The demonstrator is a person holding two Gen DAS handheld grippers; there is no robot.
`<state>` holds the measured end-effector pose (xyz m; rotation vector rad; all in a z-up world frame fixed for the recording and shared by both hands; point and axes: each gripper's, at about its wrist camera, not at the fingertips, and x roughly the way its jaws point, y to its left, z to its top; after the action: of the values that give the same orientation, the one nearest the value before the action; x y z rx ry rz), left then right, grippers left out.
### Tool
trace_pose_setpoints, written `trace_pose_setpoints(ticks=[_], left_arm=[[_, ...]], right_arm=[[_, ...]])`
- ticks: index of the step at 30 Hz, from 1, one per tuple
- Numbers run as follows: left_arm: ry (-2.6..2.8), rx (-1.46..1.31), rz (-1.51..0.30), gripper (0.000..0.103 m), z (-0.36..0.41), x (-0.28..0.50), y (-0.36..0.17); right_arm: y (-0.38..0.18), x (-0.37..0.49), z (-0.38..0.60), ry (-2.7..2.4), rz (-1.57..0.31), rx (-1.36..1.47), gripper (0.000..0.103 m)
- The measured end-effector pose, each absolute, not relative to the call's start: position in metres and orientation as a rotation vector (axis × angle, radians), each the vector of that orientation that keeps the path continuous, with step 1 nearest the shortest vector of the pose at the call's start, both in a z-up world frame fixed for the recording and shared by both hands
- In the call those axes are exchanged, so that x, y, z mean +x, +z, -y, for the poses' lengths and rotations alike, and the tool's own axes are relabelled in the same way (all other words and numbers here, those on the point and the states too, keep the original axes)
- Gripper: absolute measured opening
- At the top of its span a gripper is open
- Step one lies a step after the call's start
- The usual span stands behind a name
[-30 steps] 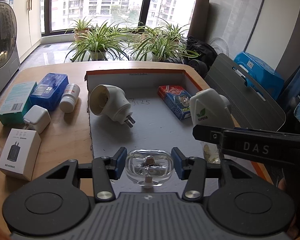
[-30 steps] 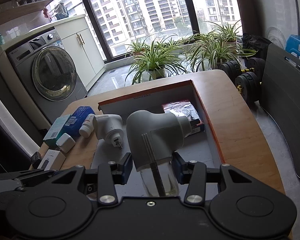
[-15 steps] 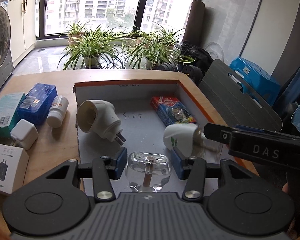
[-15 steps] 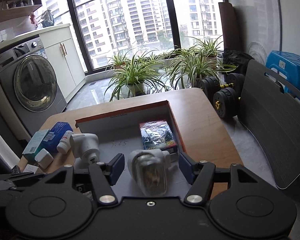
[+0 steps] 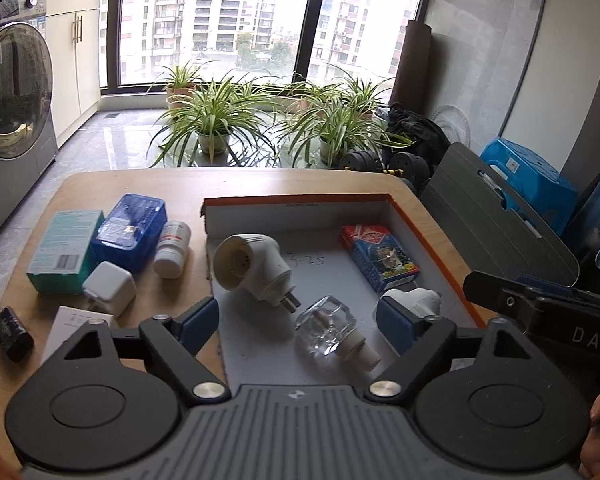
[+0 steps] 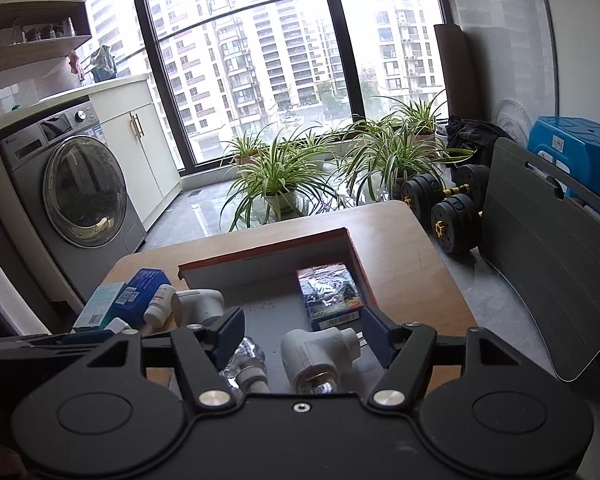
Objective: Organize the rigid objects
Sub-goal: 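Lower the glass bottle into the tray with the left gripper while the right lowers and releases the white adapter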
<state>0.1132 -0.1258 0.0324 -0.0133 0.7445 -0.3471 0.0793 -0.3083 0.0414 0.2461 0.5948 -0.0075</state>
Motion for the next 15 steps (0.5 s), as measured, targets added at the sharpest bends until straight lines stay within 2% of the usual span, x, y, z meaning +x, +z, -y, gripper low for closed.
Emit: trace_pose_setpoints(ticks=[1,4,8,15], left_arm=[[-0.335,-0.007,-0.751,0.096,0.12,0.112,0.032],[-0.3,-0.004,-0.762,0.099,0.104,0.106,0.031],[-0.249,-0.017,-0.775,0.102,0.079,0.098,0.03],[-0.168,-0.053,-0.779,0.103,0.038,0.09,0.033]], right_arm=[[0.04,0.078,0.303,0.002,-0.604,0.243,0.078],[0.036,0.074,0.288,0.004,-0.618,0.229,0.08],[0.036,0.07,0.267,0.034,-0.619,0.224,0.09],[0.032,0.069,0.235,0.083,-0.636,0.241,0.094]])
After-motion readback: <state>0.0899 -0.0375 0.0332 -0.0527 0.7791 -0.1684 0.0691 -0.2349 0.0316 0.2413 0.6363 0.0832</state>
